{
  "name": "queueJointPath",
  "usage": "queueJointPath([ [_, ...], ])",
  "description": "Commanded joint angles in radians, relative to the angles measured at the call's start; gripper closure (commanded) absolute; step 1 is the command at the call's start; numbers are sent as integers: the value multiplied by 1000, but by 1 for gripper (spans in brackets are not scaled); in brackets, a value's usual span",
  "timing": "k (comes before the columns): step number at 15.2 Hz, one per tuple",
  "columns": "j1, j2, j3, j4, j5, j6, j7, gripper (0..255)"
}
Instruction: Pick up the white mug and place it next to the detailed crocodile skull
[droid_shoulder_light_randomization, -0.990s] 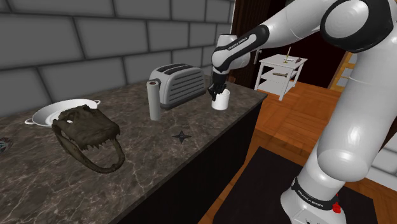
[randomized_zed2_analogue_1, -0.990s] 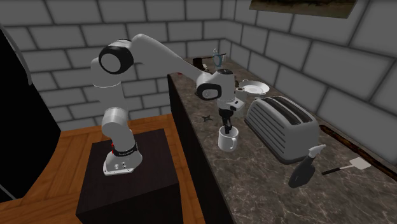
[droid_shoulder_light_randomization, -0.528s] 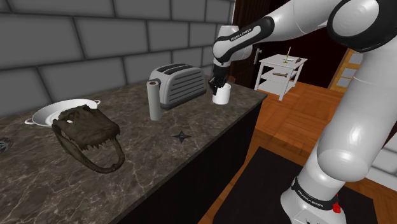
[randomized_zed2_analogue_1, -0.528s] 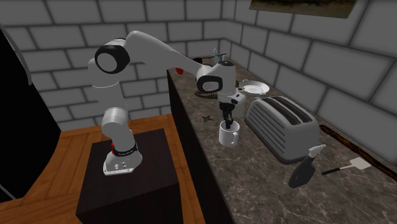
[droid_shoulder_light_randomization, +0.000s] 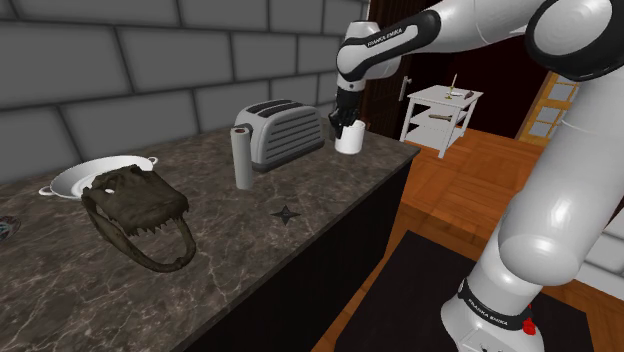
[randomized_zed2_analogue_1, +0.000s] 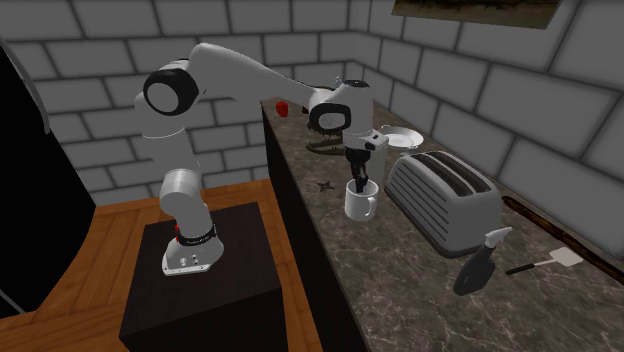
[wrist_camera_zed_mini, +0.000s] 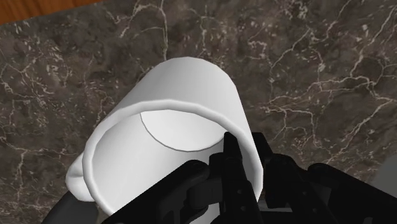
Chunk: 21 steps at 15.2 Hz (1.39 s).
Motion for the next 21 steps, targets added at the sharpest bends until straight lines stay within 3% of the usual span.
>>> queueJointPath([
  [1, 0, -8, 0, 18, -2, -26, 1, 255],
  [21, 2, -24, 2, 270, -5, -293, 1, 255],
])
